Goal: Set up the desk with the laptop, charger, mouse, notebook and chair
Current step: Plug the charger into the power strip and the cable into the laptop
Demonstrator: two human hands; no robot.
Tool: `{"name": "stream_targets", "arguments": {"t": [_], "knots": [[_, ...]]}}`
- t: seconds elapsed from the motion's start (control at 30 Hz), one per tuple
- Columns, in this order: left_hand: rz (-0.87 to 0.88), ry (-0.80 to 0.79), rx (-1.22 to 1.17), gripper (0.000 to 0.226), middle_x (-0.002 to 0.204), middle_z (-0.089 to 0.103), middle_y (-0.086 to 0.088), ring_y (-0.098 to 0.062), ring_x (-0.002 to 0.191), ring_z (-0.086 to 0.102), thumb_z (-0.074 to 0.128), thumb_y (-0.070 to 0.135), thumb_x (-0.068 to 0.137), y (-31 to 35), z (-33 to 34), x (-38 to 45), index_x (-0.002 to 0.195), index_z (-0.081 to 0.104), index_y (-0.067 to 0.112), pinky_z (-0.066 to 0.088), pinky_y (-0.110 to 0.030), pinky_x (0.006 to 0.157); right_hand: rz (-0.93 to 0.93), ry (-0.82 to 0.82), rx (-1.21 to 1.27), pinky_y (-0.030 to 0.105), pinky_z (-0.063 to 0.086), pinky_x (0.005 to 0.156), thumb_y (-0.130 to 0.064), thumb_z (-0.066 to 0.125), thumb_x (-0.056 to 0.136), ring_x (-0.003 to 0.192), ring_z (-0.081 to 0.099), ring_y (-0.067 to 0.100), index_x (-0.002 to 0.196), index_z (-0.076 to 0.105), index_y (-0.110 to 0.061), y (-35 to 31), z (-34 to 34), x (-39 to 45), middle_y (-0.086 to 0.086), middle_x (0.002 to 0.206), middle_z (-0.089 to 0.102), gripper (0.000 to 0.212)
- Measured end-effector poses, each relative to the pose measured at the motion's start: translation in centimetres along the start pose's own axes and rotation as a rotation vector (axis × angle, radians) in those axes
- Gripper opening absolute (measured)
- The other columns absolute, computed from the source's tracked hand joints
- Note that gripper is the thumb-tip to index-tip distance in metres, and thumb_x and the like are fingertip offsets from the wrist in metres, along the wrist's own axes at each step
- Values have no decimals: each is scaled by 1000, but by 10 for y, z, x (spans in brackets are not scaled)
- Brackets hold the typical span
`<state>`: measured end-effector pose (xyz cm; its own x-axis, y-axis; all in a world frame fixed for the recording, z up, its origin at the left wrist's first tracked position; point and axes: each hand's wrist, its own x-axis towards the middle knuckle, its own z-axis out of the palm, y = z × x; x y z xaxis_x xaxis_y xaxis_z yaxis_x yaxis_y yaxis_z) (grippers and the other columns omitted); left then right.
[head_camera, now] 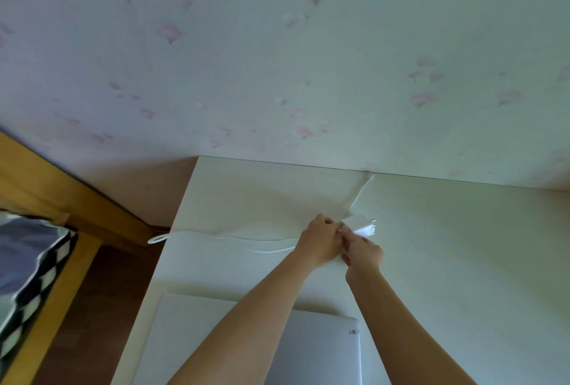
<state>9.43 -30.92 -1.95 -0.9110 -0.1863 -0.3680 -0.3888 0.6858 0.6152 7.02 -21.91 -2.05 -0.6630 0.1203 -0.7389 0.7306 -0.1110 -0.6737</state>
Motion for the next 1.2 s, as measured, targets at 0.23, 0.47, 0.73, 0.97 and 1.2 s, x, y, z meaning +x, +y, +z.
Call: {"name": "stream_targets", "arguments": {"t": [0.23, 0.47, 0.73, 0.97, 1.2], "knots": [[10, 43, -71, 24, 101, 56, -14, -30, 95, 58, 54, 20, 93, -24, -6, -18, 98, 72, 4, 45, -33, 83, 5, -74, 67, 37, 58, 75, -13, 74, 76, 77, 67, 29, 103, 63, 7, 0, 13, -7, 18, 89, 66, 35], [-31, 242, -308, 34, 95, 66, -13, -24, 87, 62, 63, 38, 89, -41, -24, -53, 91, 76, 6, 43, -29, 74, -91, -72, 64, 31, 57, 61, -11, 69, 81, 69, 66, 23, 108, 57, 2, 6, 30, -27, 16, 93, 67, 33], [-57, 704, -396, 23, 104, 71, -1, -10, 78, 64, 67, 2, 85, -110, -99, -119, 102, 71, 16, 56, -20, 76, -496, -232, -278, 41, 60, 72, -12, 72, 71, 68, 71, 19, 106, 55, -18, 45, 92, -109, 4, 94, 62, 40], [-133, 770, -321, 88, 159, 22, 6, -12, 107, 61, 65, -4, 81, -209, -158, -208, 150, 24, 30, 54, -15, 72, -682, -422, -484, 33, 60, 60, -9, 71, 73, 71, 69, 19, 110, 53, -17, 107, 162, -201, 8, 98, 65, 43], [-322, 893, -165, 63, 120, 67, 0, -16, 96, 67, 72, 22, 83, -320, -197, -320, 140, 46, 22, 56, -34, 83, -838, -655, -677, 18, 51, 59, -20, 68, 82, 77, 62, 11, 114, 52, -26, 206, 232, -293, -7, 91, 63, 36]]}}
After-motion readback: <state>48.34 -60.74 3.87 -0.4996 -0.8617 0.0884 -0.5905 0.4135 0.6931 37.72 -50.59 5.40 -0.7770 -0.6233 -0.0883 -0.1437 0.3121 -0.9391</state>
